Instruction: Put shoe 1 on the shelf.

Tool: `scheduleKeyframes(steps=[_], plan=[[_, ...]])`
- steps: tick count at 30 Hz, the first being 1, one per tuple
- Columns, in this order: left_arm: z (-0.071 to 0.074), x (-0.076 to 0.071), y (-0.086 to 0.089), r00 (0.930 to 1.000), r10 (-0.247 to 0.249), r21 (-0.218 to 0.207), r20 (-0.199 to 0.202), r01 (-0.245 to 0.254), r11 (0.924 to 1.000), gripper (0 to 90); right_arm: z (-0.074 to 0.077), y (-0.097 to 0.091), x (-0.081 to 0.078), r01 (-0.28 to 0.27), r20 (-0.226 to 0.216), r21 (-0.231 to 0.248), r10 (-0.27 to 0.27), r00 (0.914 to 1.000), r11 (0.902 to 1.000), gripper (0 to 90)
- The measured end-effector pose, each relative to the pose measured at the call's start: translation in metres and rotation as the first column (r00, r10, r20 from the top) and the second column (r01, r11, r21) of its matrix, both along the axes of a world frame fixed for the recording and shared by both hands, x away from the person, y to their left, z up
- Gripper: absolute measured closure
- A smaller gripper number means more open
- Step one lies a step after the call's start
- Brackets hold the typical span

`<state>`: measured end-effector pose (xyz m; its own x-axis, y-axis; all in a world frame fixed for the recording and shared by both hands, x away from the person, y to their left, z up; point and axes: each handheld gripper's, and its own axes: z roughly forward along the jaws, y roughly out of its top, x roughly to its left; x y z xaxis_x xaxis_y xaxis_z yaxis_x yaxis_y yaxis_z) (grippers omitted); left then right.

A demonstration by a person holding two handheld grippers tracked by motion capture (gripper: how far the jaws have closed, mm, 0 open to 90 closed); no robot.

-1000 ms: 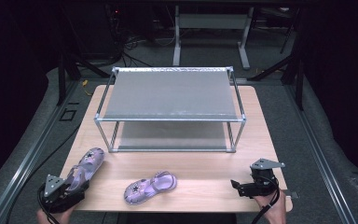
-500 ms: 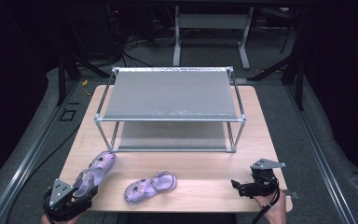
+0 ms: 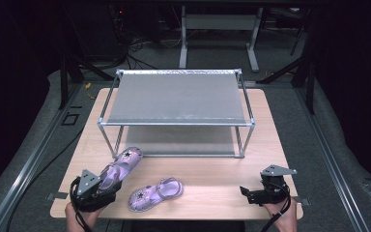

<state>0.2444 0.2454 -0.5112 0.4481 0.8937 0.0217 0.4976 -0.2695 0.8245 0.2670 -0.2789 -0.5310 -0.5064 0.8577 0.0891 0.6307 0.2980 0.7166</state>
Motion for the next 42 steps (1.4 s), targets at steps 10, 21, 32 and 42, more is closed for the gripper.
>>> scheduleKeyframes(steps=[10, 21, 32, 42], plan=[[-0.001, 0.039, -0.032, 0.999, -0.043, 0.046, -0.011, 0.043, 0.998, 38.0, 0.001, -0.005, -0.003, 0.011, 0.005, 0.01, -0.011, 0.9999, 0.9999, 2.0], [-0.008, 0.077, -0.061, 0.9972, -0.069, 0.095, -0.029, 0.071, 0.993, 38.0, 0.0, -0.006, -0.003, 0.006, -0.003, 0.014, -0.006, 1.0, 0.9999, 2.1], [-0.02, 0.117, -0.082, 0.9934, -0.086, 0.096, -0.076, 0.093, 0.9911, 38.0, -0.001, -0.009, -0.005, 0.014, 0.001, 0.025, -0.014, 0.9999, 0.9996, 2.2], [-0.026, 0.145, -0.092, 0.993, -0.081, 0.143, -0.086, 0.093, 0.9854, 37.9, 0.0, -0.01, -0.006, 0.009, -0.007, 0.009, -0.009, 0.9999, 0.9999, 2.3]])
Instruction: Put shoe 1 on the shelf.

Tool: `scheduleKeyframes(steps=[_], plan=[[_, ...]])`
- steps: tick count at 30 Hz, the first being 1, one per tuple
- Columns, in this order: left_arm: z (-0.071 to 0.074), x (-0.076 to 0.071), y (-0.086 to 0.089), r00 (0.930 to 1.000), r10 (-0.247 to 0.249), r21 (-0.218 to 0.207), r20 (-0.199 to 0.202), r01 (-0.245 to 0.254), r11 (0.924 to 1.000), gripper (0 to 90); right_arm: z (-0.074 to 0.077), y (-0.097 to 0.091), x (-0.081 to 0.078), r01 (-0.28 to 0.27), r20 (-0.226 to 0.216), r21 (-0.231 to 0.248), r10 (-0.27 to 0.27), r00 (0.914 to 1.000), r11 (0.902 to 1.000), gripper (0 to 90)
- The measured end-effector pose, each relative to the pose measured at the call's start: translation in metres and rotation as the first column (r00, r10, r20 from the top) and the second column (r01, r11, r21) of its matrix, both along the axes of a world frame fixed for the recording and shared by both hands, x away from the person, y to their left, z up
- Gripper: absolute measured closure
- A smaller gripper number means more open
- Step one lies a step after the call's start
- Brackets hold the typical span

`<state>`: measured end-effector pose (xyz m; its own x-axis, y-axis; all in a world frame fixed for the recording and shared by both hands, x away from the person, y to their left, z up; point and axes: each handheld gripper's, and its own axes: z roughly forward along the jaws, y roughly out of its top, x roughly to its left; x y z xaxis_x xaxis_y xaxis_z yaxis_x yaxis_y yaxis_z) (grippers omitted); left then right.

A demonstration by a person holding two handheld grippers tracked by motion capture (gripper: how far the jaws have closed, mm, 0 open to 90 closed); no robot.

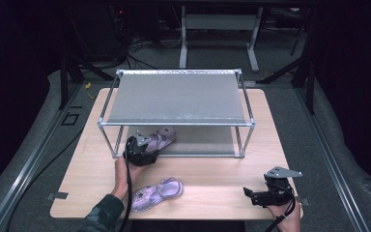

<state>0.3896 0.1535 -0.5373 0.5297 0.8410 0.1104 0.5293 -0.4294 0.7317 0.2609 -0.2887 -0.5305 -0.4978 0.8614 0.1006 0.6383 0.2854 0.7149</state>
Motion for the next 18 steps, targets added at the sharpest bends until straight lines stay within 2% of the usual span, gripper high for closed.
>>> scheduleKeyframes(steps=[3, 4, 6, 8, 11, 15, 16, 18], plan=[[-0.001, 0.006, -0.001, 0.9999, 0.009, -0.006, -0.007, -0.009, 0.9999, 37.9, -0.001, -0.001, 0.0, 0.009, 0.015, 0.006, -0.01, 0.9998, 0.9999, 2.3], [-0.001, 0.009, 0.0, 1.0, -0.001, 0.013, -0.004, 0.001, 0.9999, 37.9, 0.0, -0.002, -0.001, 0.004, 0.001, 0.002, -0.004, 1.0, 1.0, 2.3], [-0.001, 0.014, 0.001, 0.9998, 0.002, -0.001, -0.018, -0.002, 1.0, 37.9, -0.001, -0.002, -0.001, 0.007, 0.007, 0.01, -0.007, 1.0, 0.9999, 2.3], [0.001, 0.022, 0.002, 1.0, -0.008, 0.035, 0.0, 0.008, 0.9994, 37.9, -0.002, -0.003, -0.002, 0.011, 0.006, 0.006, -0.011, 0.9999, 0.9999, 2.3], [0.002, 0.026, -0.001, 0.9999, -0.014, 0.043, 0.003, 0.014, 0.999, 37.8, -0.002, -0.003, -0.002, 0.008, -0.001, 0.002, -0.008, 1.0, 1.0, 2.3], [-0.002, 0.032, -0.004, 1.0, -0.003, 0.064, -0.006, 0.004, 0.998, 37.8, -0.002, 0.0, -0.001, 0.007, 0.008, -0.001, -0.007, 0.9999, 1.0, 2.3], [-0.004, 0.034, -0.005, 1.0, 0.007, 0.049, 0.002, -0.007, 0.9988, 37.8, -0.002, 0.0, -0.001, 0.007, 0.008, -0.001, -0.007, 0.9999, 1.0, 2.3], [-0.008, 0.037, -0.007, 0.9993, 0.032, 0.044, -0.018, -0.031, 0.9986, 37.6, -0.002, -0.001, -0.001, 0.006, 0.006, 0.003, -0.006, 1.0, 1.0, 2.3]])
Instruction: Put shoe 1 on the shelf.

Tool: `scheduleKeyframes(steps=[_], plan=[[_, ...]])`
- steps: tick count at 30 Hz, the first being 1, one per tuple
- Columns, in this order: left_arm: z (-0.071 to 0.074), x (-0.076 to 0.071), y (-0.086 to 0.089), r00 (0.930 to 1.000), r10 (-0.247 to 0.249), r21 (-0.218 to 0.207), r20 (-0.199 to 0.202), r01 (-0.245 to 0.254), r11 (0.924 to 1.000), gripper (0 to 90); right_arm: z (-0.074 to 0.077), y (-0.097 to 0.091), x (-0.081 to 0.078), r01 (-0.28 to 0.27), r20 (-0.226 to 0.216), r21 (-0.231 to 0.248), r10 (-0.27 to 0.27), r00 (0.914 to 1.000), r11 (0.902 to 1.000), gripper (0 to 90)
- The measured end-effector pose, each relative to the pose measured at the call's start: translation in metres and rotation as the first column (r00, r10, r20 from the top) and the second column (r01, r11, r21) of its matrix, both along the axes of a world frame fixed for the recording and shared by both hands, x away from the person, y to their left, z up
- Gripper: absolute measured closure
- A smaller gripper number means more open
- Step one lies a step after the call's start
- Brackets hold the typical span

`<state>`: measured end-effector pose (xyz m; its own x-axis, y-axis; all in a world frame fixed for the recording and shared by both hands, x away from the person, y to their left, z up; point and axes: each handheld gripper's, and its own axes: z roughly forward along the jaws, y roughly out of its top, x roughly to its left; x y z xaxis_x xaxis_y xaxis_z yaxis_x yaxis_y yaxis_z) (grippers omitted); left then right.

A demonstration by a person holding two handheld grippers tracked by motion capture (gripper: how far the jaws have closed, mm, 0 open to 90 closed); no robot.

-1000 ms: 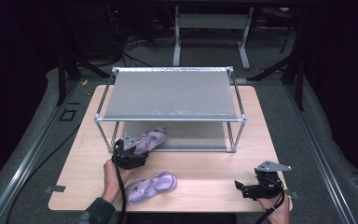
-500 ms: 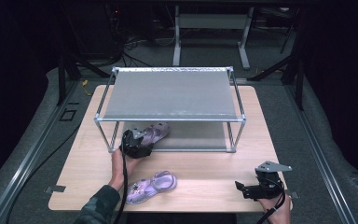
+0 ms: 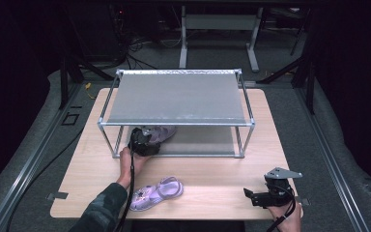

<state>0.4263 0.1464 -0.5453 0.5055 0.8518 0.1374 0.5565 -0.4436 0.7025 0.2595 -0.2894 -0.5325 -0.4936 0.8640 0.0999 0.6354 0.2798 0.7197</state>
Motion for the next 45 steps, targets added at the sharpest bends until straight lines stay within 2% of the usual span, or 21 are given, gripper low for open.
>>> scheduleKeyframes(steps=[2, 4, 5, 6, 7, 8, 9, 11, 13, 15, 16, 17, 19, 20, 21, 24, 26, 30, 35, 38, 45], plan=[[-0.003, 0.007, 0.003, 0.9981, -0.062, 0.022, 0.0, 0.062, 0.9979, 37.4, 0.0, 0.0, -0.001, 0.002, 0.002, -0.003, -0.002, 1.0, 1.0, 2.3], [-0.007, 0.007, 0.003, 0.999, -0.014, -0.045, -0.042, 0.012, 0.9989, 37.1, 0.0, -0.001, -0.001, -0.004, -0.008, -0.003, 0.004, 1.0, 1.0, 2.3], [-0.007, 0.007, 0.003, 0.999, -0.014, -0.045, -0.042, 0.012, 0.9989, 36.7, 0.0, -0.001, -0.001, -0.004, -0.008, -0.003, 0.004, 1.0, 1.0, 2.3], [-0.007, 0.009, 0.005, 0.9986, -0.032, -0.006, -0.042, 0.032, 0.9995, 35.6, -0.001, -0.001, -0.002, 0.003, 0.0, -0.008, -0.003, 1.0, 1.0, 2.3], [-0.01, 0.007, 0.003, 0.9981, 0.015, -0.066, -0.06, -0.019, 0.9977, 33.8, -0.001, -0.002, -0.002, 0.005, -0.001, -0.005, -0.005, 1.0, 1.0, 2.3], [-0.01, 0.007, 0.003, 0.9981, 0.015, -0.066, -0.06, -0.019, 0.9977, 30.1, -0.001, -0.002, -0.002, 0.005, -0.001, -0.005, -0.005, 1.0, 1.0, 2.3], [-0.006, 0.006, 0.008, 0.9959, -0.022, -0.02, -0.088, 0.02, 0.9996, 30.1, 0.0, -0.003, -0.002, 0.0, -0.008, -0.004, 0.0, 1.0, 1.0, 2.3], [-0.002, 0.004, 0.011, 0.9936, -0.065, -0.017, -0.092, 0.064, 0.9978, 19.2, 0.0, -0.005, -0.004, 0.008, -0.003, 0.004, -0.008, 1.0, 1.0, 2.3], [0.003, 0.002, 0.014, 0.9876, -0.128, -0.014, -0.09, 0.128, 0.9917, 17.6, -0.001, -0.006, -0.004, 0.013, 0.003, 0.006, -0.013, 0.9999, 0.9999, 2.3], [0.008, -0.008, 0.013, 0.9971, -0.033, -0.032, -0.069, 0.031, 0.999, 16.5, -0.001, -0.007, -0.006, 0.014, 0.003, 0.011, -0.015, 0.9999, 0.9998, 2.4], [0.012, -0.011, 0.017, 0.9957, -0.044, -0.022, -0.081, 0.043, 0.9988, 17.1, -0.001, -0.008, -0.007, 0.013, -0.004, 0.007, -0.013, 0.9999, 0.9999, 2.3], [0.012, -0.013, 0.017, 0.9963, -0.057, -0.069, -0.065, 0.053, 0.9962, 17.1, -0.001, -0.008, -0.007, 0.013, -0.004, 0.007, -0.013, 0.9999, 0.9999, 2.3], [0.013, -0.018, 0.019, 0.9966, -0.049, -0.079, -0.066, 0.043, 0.9959, 19.4, -0.003, -0.008, -0.007, 0.018, 0.002, 0.012, -0.018, 0.9998, 0.9998, 2.3], [0.015, -0.018, 0.022, 0.9957, -0.062, -0.019, -0.069, 0.061, 0.9979, 24.8, -0.003, -0.007, -0.007, 0.012, 0.001, 0.019, -0.012, 0.9999, 0.9998, 2.3], [0.015, -0.019, 0.022, 0.9966, -0.051, -0.007, -0.064, 0.051, 0.9987, 24.8, -0.003, -0.007, -0.007, 0.012, 0.001, 0.019, -0.012, 0.9999, 0.9998, 2.3], [0.016, -0.021, 0.022, 0.9957, -0.046, -0.028, -0.08, 0.044, 0.9986, 32.3, 0.0, -0.005, -0.008, 0.008, 0.01, 0.019, -0.008, 0.9999, 0.9998, 2.4], [0.015, -0.021, 0.023, 0.9921, -0.06, -0.047, -0.11, 0.055, 0.9974, 47.2, 0.0, -0.003, -0.007, 0.003, 0.01, 0.011, -0.003, 0.9999, 0.9999, 2.4], [0.016, -0.02, 0.019, 0.992, -0.032, -0.081, -0.122, 0.022, 0.9964, 54.1, -0.001, 0.0, -0.004, -0.001, 0.003, 0.007, 0.001, 1.0, 1.0, 2.4], [0.017, -0.022, 0.007, 0.99, 0.006, -0.111, -0.141, -0.022, 0.9935, 55.2, 0.003, 0.002, -0.003, -0.011, 0.008, 0.012, 0.011, 0.9999, 0.9999, 2.5], [0.018, -0.022, -0.002, 0.9923, -0.016, -0.1, -0.123, 0.003, 0.995, 56.9, 0.005, 0.004, -0.003, -0.013, 0.016, 0.015, 0.012, 0.9998, 0.9998, 2.5], [0.016, -0.022, -0.023, 0.9886, -0.077, -0.17, -0.13, 0.055, 0.9839, 57.5, 0.003, 0.006, -0.002, -0.023, 0.015, 0.018, 0.022, 0.9996, 0.9996, 2.5]])
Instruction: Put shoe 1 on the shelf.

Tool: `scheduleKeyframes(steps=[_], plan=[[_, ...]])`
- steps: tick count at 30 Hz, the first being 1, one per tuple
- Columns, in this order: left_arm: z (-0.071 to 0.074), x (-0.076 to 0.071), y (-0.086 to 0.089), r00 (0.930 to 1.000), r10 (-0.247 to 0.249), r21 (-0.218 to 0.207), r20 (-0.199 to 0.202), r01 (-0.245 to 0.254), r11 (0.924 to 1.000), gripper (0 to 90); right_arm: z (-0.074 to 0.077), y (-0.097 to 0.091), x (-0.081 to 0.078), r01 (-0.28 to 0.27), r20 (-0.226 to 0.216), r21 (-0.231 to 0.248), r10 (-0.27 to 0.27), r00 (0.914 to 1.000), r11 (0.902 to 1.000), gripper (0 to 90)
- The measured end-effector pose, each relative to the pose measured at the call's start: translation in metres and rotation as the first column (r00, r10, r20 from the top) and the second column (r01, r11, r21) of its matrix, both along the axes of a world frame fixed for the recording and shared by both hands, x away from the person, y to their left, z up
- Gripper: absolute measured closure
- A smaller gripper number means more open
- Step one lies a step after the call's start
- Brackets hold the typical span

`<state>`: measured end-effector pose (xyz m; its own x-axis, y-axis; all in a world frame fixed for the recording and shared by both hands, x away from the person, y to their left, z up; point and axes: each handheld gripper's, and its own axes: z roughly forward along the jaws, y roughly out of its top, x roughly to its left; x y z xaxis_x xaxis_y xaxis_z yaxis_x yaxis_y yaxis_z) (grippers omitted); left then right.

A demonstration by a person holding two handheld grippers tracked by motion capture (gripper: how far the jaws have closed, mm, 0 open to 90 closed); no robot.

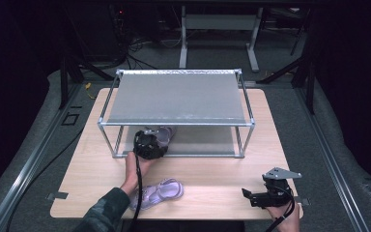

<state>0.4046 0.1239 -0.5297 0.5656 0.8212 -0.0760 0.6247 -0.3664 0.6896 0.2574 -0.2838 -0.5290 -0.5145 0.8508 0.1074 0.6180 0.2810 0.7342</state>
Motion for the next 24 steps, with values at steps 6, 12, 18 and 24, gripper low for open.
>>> scheduleKeyframes(steps=[6, 12, 18, 24], plan=[[0.006, -0.005, 0.007, 0.9988, -0.048, 0.043, 0.006, 0.048, 0.9979, 43.1, 0.002, -0.004, -0.002, 0.008, 0.006, -0.004, -0.008, 0.9999, 1.0, 2.6], [0.013, -0.025, 0.012, 0.9978, -0.055, 0.066, 0.037, 0.053, 0.9964, 38.7, 0.0, -0.005, -0.003, 0.011, 0.006, 0.002, -0.011, 0.9999, 0.9999, 2.7], [0.022, -0.018, 0.015, 0.9949, -0.013, 0.07, 0.1, 0.006, 0.9976, 39.2, 0.002, -0.002, -0.002, 0.001, 0.006, -0.002, -0.001, 1.0, 1.0, 2.8], [0.019, -0.003, 0.011, 0.9965, -0.018, 0.097, 0.081, 0.01, 0.9952, 45.4, 0.004, -0.002, -0.002, -0.002, 0.003, -0.007, 0.002, 1.0, 1.0, 3.1]])
